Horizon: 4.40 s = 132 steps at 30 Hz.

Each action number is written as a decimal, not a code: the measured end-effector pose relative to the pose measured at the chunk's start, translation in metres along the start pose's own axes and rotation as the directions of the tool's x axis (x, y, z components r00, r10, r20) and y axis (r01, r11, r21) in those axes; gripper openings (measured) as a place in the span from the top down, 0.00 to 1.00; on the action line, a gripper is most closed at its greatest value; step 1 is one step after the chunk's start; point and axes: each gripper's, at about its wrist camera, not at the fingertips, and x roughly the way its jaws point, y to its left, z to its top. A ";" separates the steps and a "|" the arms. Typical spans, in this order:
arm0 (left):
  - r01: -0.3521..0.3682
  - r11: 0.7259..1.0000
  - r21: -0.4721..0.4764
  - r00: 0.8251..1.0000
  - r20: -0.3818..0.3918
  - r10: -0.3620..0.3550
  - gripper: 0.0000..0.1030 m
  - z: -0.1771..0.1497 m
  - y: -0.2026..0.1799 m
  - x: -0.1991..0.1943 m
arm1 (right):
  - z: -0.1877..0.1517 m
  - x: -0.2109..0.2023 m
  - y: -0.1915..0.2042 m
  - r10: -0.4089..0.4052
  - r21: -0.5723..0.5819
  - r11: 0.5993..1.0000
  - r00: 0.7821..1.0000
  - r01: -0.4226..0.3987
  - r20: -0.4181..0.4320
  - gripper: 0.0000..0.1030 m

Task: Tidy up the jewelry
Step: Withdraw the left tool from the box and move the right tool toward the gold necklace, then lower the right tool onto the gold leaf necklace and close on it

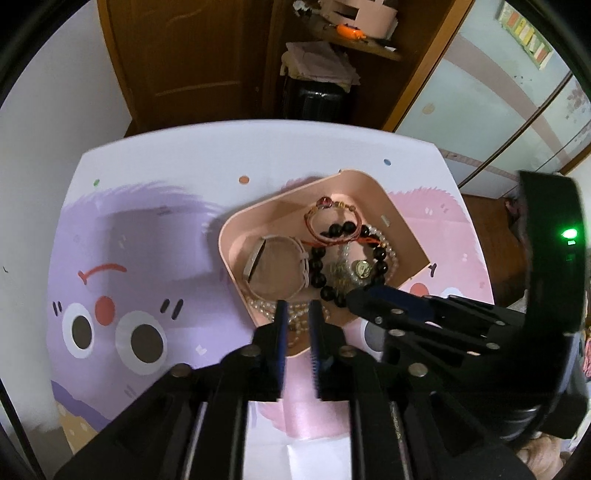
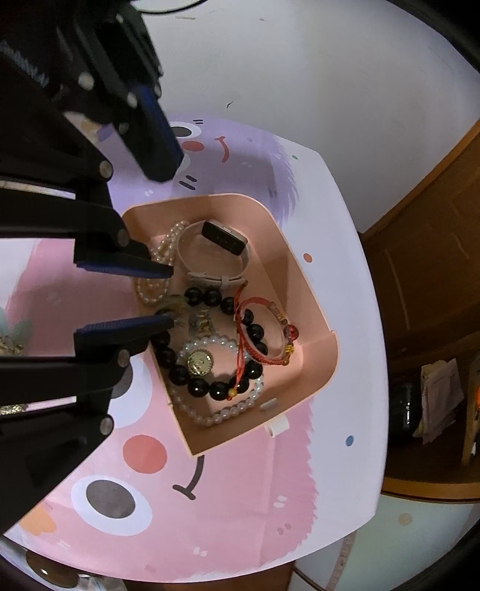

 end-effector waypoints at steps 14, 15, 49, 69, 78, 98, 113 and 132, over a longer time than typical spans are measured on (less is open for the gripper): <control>-0.098 0.995 0.007 0.994 0.057 0.097 0.36 -0.028 0.007 -0.005 | -0.030 -0.025 -0.008 -0.016 -0.007 1.000 0.999 0.016 0.043 0.78; -0.107 0.994 0.005 0.992 0.063 0.107 0.36 -0.031 0.008 -0.007 | -0.035 -0.028 -0.008 -0.022 -0.010 1.000 0.999 0.023 0.048 0.78; -0.208 0.974 -0.091 0.939 0.259 0.224 0.24 -0.152 0.002 -0.058 | -0.158 -0.077 -0.008 -0.112 -0.043 0.992 0.980 0.121 0.167 0.72; -0.232 0.966 -0.113 0.950 0.185 0.250 0.23 -0.185 0.022 -0.023 | -0.188 -0.059 -0.054 -0.269 -0.003 0.963 0.959 0.270 0.095 0.59; -0.219 0.972 -0.089 0.959 0.165 0.231 0.23 -0.187 0.016 -0.013 | -0.171 -0.044 -0.056 -0.228 0.012 0.974 0.971 0.228 0.075 0.59; -0.192 0.976 -0.105 0.973 0.108 0.203 0.23 -0.186 0.020 0.003 | -0.126 -0.015 -0.031 -0.273 -0.351 0.900 0.962 0.257 0.007 0.59; -0.183 0.977 -0.108 0.978 0.079 0.192 0.23 -0.185 0.020 0.011 | -0.116 0.007 -0.017 -0.267 -0.545 0.814 0.963 0.199 -0.046 0.59; -0.179 0.978 -0.104 0.979 0.080 0.188 0.23 -0.184 0.022 0.010 | -0.100 0.004 -0.031 -0.213 -0.465 0.875 0.970 0.134 -0.120 0.85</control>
